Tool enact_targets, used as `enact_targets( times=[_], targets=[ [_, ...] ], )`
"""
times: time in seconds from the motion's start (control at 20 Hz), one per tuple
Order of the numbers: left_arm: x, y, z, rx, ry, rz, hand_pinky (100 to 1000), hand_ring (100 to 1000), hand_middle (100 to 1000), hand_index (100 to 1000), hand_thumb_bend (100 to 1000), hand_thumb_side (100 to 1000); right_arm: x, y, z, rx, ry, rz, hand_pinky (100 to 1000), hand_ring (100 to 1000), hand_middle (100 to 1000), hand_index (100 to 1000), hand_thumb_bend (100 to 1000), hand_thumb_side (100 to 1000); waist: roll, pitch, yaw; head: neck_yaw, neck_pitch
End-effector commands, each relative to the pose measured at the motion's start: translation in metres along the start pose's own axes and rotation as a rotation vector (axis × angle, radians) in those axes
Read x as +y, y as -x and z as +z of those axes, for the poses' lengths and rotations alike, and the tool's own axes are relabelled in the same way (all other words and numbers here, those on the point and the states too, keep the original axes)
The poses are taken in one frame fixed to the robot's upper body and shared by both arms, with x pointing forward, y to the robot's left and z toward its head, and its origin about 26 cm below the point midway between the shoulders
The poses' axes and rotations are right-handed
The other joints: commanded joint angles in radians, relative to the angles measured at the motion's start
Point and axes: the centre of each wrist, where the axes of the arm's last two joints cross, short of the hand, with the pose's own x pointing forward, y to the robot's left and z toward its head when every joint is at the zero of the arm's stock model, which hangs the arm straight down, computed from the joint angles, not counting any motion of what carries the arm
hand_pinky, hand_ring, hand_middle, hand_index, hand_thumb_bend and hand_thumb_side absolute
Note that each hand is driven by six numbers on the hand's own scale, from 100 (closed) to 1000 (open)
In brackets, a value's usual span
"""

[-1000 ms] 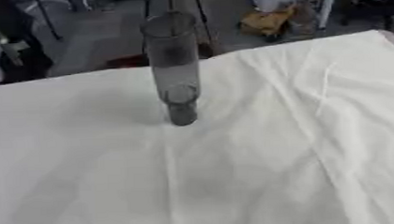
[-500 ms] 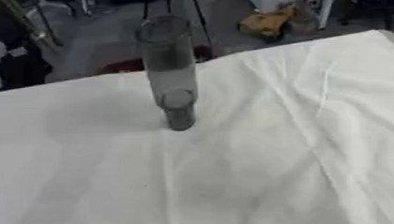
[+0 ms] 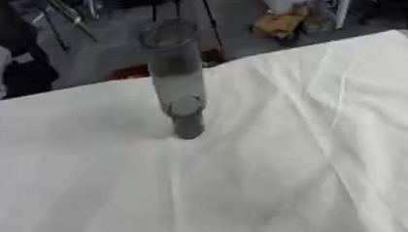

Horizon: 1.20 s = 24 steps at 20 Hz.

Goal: Arrange flowers into the vase.

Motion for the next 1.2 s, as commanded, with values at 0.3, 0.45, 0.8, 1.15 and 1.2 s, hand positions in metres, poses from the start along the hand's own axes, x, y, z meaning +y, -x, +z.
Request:
enact_targets(
  times=[0.3, 0.45, 0.8, 1.15, 1.2],
  targets=[
    [-0.013, -0.025, -0.011, -0.070, -0.039, 0.048, 100, 100, 100, 100, 100, 647, -0.006, -0.005, -0.010, -0.041, -0.014, 0.006, 838, 1000, 795, 813, 100, 1000, 0.009, -0.018, -0.009, 0.017, -0.013],
    [-0.016, -0.033, -0.015, -0.091, -0.048, 0.064, 100, 100, 100, 100, 100, 647, -0.006, -0.005, -0.011, -0.042, -0.018, 0.005, 837, 1000, 795, 813, 100, 1000, 0.015, -0.020, -0.011, 0.022, -0.014],
    [-0.022, -0.044, -0.017, -0.104, -0.071, 0.143, 100, 100, 100, 100, 100, 647, -0.005, -0.005, -0.011, -0.041, -0.020, -0.005, 838, 1000, 795, 812, 100, 1000, 0.023, -0.025, -0.020, 0.046, -0.016],
    [-0.030, -0.044, -0.013, -0.100, -0.055, 0.177, 100, 100, 100, 100, 100, 650, -0.003, -0.006, -0.014, -0.048, -0.019, -0.018, 837, 1000, 795, 812, 100, 1000, 0.029, -0.018, -0.033, 0.054, -0.024],
    [-0.031, -0.044, -0.013, -0.100, -0.051, 0.184, 100, 100, 100, 100, 100, 650, -0.003, -0.006, -0.015, -0.051, -0.019, -0.021, 837, 1000, 795, 811, 100, 1000, 0.029, -0.016, -0.035, 0.055, -0.025]
  ],
)
